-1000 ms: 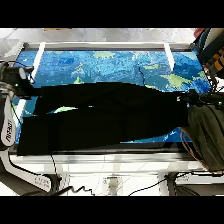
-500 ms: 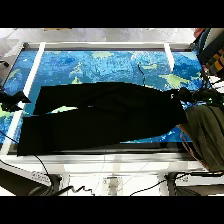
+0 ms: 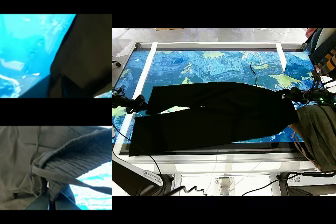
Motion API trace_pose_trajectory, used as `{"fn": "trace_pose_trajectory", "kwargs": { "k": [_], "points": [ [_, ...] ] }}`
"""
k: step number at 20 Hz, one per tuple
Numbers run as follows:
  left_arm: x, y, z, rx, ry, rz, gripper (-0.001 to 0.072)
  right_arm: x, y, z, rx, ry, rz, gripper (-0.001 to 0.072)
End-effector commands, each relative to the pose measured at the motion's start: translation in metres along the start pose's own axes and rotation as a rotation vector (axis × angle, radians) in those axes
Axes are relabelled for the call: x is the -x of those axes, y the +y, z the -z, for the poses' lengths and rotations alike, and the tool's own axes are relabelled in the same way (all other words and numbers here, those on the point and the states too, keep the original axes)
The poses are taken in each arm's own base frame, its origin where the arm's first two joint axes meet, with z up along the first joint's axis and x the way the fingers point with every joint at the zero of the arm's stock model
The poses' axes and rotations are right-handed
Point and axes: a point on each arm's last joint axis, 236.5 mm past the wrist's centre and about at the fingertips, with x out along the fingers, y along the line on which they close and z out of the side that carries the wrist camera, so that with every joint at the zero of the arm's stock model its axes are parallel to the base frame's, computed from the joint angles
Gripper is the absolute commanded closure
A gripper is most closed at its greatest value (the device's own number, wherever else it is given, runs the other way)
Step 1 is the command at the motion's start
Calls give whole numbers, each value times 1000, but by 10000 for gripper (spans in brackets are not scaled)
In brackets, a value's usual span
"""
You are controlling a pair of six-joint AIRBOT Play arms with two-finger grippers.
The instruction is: Fold the clothes and pants, and hang the long-sleeved shirts on hangers.
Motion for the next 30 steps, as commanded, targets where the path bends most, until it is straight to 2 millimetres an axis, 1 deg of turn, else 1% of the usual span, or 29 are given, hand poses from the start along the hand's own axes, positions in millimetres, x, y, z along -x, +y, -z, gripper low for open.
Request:
{"fn": "trace_pose_trajectory", "kwargs": {
  "k": [1,2,3,4,5,6,7,9,10,11,12,13,15,17,19,21,23,26,28,30],
  "points": [
    [-11,-5,-1,-28,4,3,684,0,-1,-1,-7,-6,3,688],
    [-11,-9,-1,-49,1,3,700,0,-1,-2,-7,-9,5,689],
    [-8,-11,-7,-58,-24,0,700,0,-1,-3,-6,-14,7,689],
    [0,-15,-16,-66,-66,-3,700,0,-2,-4,-5,-17,9,688],
    [13,-20,-30,-80,-122,-10,700,0,-3,-5,-1,-20,16,689],
    [30,-26,-44,-95,-184,-17,700,-1,-6,-7,6,-30,32,689],
    [51,-33,-61,-116,-254,-23,700,-1,-11,-11,13,-48,52,689],
    [104,-50,-93,-161,-418,-41,700,1,-18,-26,13,-109,84,689],
    [129,-58,-104,-183,-491,-54,700,2,-21,-32,12,-136,96,689],
    [148,-63,-111,-197,-545,-67,700,3,-24,-37,12,-158,108,689],
    [160,-65,-112,-208,-570,-83,700,3,-26,-41,12,-175,117,689],
    [165,-60,-109,-222,-565,-118,700,2,-27,-43,13,-183,123,689],
    [157,-42,-94,-236,-484,-191,700,-5,-27,-47,25,-198,138,689],
    [144,-16,-79,-206,-403,-270,700,-16,-27,-52,49,-216,162,689],
    [122,8,-60,-166,-322,-320,700,-30,-30,-56,55,-233,190,689],
    [95,25,-41,-149,-250,-340,700,-41,-38,-61,15,-260,213,689],
    [74,40,-27,-125,-213,-360,700,-49,-49,-62,-34,-273,226,689],
    [60,55,-19,-63,-216,-387,700,-55,-60,-63,-57,-282,241,689],
    [58,61,-21,-51,-232,-406,700,-57,-63,-64,-59,-290,249,689],
    [56,64,-29,-54,-259,-411,700,-55,-65,-69,-58,-312,257,689]
  ]
}}
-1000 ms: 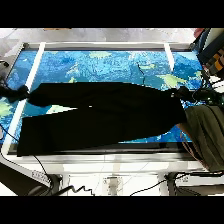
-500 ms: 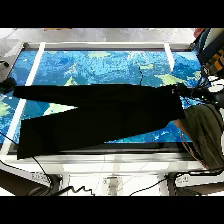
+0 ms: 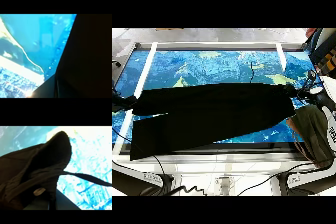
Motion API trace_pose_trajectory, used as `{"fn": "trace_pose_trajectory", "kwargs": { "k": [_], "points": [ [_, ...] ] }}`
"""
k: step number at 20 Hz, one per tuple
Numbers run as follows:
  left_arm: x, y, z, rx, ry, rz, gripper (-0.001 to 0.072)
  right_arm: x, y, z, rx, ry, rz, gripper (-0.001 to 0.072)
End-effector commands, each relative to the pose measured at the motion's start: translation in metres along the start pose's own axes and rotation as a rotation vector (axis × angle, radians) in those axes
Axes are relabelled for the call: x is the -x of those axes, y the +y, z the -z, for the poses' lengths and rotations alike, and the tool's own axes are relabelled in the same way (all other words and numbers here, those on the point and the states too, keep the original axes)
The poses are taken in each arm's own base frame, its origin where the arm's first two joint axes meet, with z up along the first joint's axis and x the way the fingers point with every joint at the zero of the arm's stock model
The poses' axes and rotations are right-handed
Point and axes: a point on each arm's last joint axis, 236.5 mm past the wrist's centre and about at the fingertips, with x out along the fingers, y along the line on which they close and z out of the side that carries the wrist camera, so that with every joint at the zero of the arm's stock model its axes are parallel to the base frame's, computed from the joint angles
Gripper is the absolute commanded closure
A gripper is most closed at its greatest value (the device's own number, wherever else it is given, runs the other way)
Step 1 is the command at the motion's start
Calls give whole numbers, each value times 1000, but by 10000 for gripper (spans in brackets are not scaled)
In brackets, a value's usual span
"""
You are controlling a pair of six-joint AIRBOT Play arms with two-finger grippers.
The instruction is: Fold the clothes and pants, and hang the long-sleeved shirts on hangers.
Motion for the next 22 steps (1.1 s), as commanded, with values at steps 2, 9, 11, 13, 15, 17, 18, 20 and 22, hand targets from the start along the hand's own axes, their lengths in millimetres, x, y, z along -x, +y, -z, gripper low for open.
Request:
{"fn": "trace_pose_trajectory", "kwargs": {
  "k": [2,9,11,13,15,17,18,20,22],
  "points": [
    [-12,8,-12,36,-68,-30,699,-3,-6,-9,-9,-44,23,689],
    [-10,6,-37,63,-170,-25,699,-2,-11,-24,-8,-104,44,689],
    [-10,4,-31,68,-146,-17,548,-2,-9,-19,-9,-84,36,656],
    [-8,1,-22,75,-107,-5,117,-2,-4,-7,-6,-30,14,132],
    [-1,-1,-7,60,-44,-4,91,7,3,-7,3,-20,-1,21],
    [17,0,2,-9,-8,-9,101,27,12,-20,22,-46,-12,22],
    [30,0,2,-47,-12,-14,101,41,18,-27,29,-64,-20,22],
    [58,0,-5,-98,-52,-21,101,75,26,-35,31,-72,-24,50],
    [85,9,-4,-115,-66,-55,105,107,26,-27,41,-21,1,65]
  ]
}}
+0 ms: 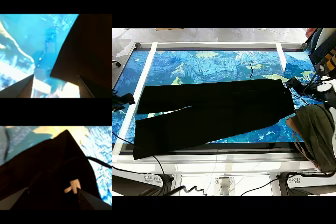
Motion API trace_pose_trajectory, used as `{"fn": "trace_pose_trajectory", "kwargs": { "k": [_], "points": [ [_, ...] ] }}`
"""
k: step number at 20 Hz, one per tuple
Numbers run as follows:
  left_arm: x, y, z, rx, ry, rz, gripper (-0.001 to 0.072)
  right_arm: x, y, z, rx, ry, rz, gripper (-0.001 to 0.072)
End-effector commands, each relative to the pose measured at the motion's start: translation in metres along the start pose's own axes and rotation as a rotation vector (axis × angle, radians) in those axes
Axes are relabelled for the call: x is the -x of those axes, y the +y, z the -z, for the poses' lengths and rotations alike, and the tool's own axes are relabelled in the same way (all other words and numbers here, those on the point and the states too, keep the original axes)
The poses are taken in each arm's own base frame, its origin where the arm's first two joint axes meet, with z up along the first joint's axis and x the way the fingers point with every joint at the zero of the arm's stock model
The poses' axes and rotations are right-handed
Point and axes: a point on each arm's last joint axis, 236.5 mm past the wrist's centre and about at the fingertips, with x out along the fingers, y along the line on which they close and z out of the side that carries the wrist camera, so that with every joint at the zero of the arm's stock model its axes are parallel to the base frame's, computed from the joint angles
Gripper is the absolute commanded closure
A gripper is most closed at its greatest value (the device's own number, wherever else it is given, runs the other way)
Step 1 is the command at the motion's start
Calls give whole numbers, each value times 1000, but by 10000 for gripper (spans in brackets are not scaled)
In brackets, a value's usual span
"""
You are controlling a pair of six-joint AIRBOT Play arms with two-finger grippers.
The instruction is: Fold the clothes and pants, and hang the long-sleeved shirts on hangers.
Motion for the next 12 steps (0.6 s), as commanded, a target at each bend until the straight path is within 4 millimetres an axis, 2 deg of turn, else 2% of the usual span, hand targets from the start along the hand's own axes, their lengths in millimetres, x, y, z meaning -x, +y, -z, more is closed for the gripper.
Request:
{"fn": "trace_pose_trajectory", "kwargs": {
  "k": [1,2,5,6,9,12],
  "points": [
    [42,10,9,-53,16,-28,202,52,2,19,17,120,35,64],
    [49,13,14,-46,32,-29,284,64,-1,38,9,206,53,63],
    [56,19,35,-26,112,-24,289,88,-4,108,-73,486,89,64],
    [55,19,43,-21,139,-21,289,90,-3,123,-104,534,95,64],
    [45,18,63,-42,199,-9,289,94,-5,147,-210,568,161,64],
    [28,18,78,-60,219,-5,290,97,-23,167,-319,580,305,64]
  ]
}}
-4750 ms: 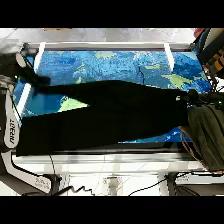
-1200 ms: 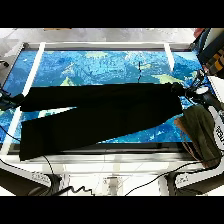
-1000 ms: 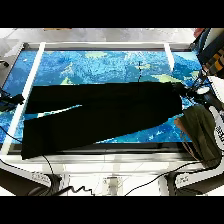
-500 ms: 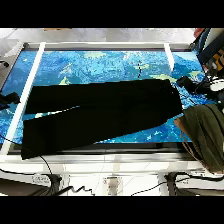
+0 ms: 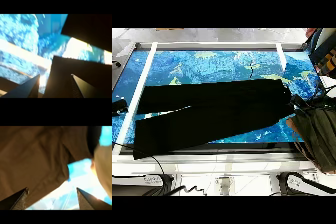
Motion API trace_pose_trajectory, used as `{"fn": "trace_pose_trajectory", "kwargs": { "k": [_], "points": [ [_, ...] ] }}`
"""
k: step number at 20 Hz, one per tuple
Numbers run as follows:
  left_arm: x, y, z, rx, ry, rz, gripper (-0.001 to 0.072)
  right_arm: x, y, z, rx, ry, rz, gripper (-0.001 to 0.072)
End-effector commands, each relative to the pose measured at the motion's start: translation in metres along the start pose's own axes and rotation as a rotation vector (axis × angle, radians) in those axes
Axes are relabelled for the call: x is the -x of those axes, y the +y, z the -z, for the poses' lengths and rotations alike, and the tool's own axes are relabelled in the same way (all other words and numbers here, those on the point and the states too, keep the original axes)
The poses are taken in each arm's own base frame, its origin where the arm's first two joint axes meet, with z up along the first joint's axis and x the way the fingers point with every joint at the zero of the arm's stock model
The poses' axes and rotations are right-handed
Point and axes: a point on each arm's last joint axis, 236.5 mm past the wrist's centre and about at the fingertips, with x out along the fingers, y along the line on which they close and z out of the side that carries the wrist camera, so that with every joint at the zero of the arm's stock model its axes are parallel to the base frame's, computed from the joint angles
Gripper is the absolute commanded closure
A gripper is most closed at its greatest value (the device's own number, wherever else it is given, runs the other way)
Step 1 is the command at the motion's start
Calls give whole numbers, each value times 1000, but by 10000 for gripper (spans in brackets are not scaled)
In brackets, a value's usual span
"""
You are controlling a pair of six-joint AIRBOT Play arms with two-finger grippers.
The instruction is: Fold the clothes and pants, and hang the long-sleeved shirts on hangers.
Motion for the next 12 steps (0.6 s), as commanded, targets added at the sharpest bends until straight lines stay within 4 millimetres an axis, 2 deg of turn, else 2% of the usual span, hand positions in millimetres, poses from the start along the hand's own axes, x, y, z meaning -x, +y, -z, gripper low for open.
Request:
{"fn": "trace_pose_trajectory", "kwargs": {
  "k": [1,3,4,5,9,12],
  "points": [
    [-20,0,15,-16,30,4,289,-14,-23,23,-176,33,119,65],
    [-32,-1,24,-13,43,7,289,-33,-21,21,-246,-17,118,68],
    [-37,-2,29,-13,54,9,289,-42,-22,20,-285,-43,112,105],
    [-40,-2,30,-13,55,9,290,-51,-26,16,-331,-81,106,104],
    [-42,-1,31,-11,53,7,289,-66,-42,-20,-310,-254,110,105],
    [-41,-3,37,5,80,14,291,-82,-42,-45,-302,-332,80,105]
  ]
}}
